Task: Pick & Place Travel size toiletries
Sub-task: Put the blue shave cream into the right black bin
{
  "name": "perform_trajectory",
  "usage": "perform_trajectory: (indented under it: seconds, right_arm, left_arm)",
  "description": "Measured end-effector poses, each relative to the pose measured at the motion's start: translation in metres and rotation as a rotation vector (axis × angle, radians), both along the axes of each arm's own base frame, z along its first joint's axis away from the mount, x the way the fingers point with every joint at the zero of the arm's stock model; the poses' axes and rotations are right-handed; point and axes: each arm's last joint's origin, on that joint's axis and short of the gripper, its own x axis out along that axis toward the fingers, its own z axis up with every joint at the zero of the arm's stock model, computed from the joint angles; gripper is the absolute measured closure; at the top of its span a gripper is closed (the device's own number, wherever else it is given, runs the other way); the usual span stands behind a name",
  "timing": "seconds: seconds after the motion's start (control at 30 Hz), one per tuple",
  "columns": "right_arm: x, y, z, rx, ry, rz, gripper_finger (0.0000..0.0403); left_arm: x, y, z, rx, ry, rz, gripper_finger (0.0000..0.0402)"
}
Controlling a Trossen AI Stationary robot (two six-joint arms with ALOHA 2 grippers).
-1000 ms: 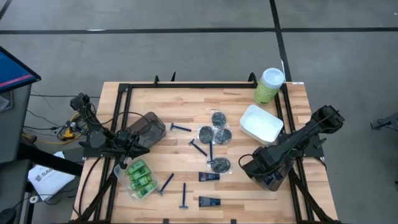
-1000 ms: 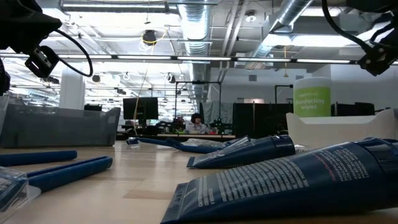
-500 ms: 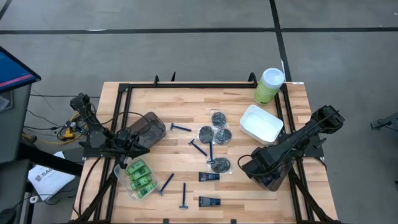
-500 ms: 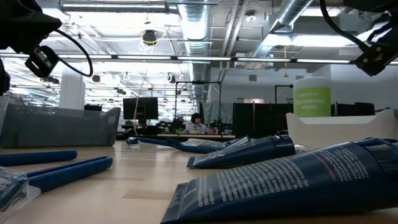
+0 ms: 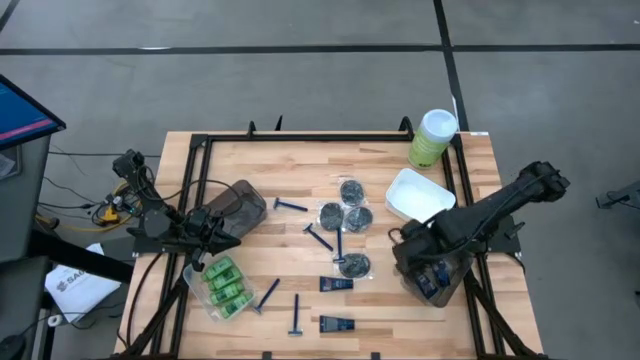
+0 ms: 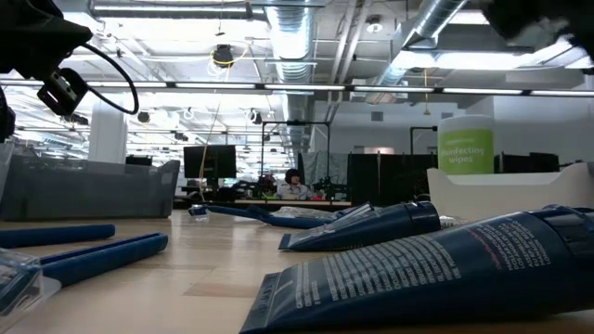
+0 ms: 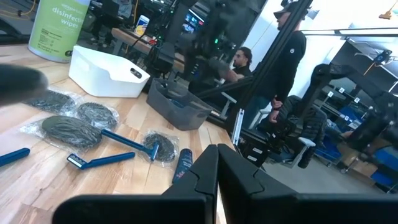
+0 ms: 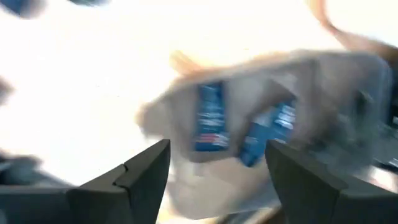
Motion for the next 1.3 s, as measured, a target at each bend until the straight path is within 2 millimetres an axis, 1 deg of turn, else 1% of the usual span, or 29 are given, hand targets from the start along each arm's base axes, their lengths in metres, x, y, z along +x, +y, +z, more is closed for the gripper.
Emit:
perform_trajectory:
  seconds: [0.13,0.2,0.27,0.33,0.47,0.57,0.67,0.77,0.9,1.03,1.23,1.3]
  right_arm:
    - [0.013,-0.011,0.019,-0.003,-0.218,0.002,0.0147]
    - [0.023,-0.016,0.022,-0.026,-0.307,0.027,0.0147]
    - [0.036,-0.021,0.021,-0.036,-0.382,0.084,0.0147]
    - [0.053,-0.021,0.016,-0.052,-0.453,0.179,0.0147]
    - [0.09,-0.016,0.0,-0.077,-0.583,0.364,0.0147]
    - [0.11,-0.013,-0.018,-0.104,-0.617,0.452,0.0147]
    - [0.124,-0.009,-0.035,-0.111,-0.597,0.513,0.0147]
    - [0.138,-0.004,-0.052,-0.118,-0.539,0.607,0.0148]
    - [0.159,0.01,-0.065,-0.14,-0.47,0.782,0.0148]
    - [0.177,0.019,-0.077,-0.14,-0.372,0.878,0.0148]
    - [0.192,0.032,-0.096,-0.085,-0.287,0.926,0.0147]
    - [0.191,0.037,-0.105,-0.071,-0.257,0.94,0.0148]
  left_arm:
    - [0.0,0.0,0.0,-0.001,0.0,0.0,0.04]
    - [0.0,0.0,0.0,-0.001,-0.001,0.0,0.04]
    - [0.0,0.0,0.0,-0.002,-0.001,0.0,0.04]
    - [0.0,0.0,0.0,-0.002,-0.002,0.0,0.04]
    - [0.0,0.0,0.0,-0.002,-0.002,0.0,0.04]
    - [0.0,0.0,0.0,-0.002,-0.002,0.001,0.04]
    - [0.0,0.0,0.0,-0.002,-0.002,0.001,0.04]
    - [0.0,0.0,0.0,-0.003,-0.002,0.001,0.04]
    - [0.0,0.0,0.0,-0.003,-0.003,0.0,0.04]
    - [0.0,0.0,0.001,-0.004,-0.004,0.0,0.04]
    - [0.0,0.0,0.001,-0.008,-0.006,0.001,0.04]
    - [0.0,0.0,0.001,-0.008,-0.007,0.0,0.04]
